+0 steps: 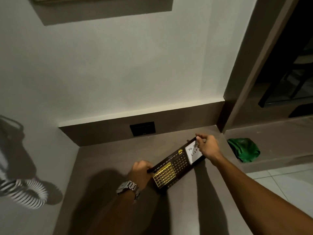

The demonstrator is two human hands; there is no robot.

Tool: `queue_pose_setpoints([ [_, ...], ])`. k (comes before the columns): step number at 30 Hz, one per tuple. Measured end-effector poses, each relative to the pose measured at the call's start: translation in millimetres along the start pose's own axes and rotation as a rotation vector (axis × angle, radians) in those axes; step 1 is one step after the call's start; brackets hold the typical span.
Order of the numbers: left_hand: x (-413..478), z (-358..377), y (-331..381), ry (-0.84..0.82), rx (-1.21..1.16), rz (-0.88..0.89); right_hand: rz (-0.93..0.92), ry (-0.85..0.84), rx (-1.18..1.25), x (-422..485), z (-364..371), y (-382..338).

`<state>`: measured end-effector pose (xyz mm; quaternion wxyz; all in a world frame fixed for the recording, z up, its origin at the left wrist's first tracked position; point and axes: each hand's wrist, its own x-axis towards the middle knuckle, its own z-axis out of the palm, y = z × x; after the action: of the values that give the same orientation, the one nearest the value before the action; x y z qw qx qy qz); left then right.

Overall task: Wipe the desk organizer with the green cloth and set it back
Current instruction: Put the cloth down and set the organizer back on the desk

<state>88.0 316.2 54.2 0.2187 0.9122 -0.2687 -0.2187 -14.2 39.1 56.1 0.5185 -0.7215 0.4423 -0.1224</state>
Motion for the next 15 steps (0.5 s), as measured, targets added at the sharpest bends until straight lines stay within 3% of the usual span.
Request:
queue_pose_setpoints([
  [6,21,-16,-14,0.052,-0.044,-0.047,-0.023,0.099,-0.019,-10,8,8],
  [15,36,-42,-23,0.124,0.028,-0.002,-0.029,0.070,0.058,-34,17,12],
])
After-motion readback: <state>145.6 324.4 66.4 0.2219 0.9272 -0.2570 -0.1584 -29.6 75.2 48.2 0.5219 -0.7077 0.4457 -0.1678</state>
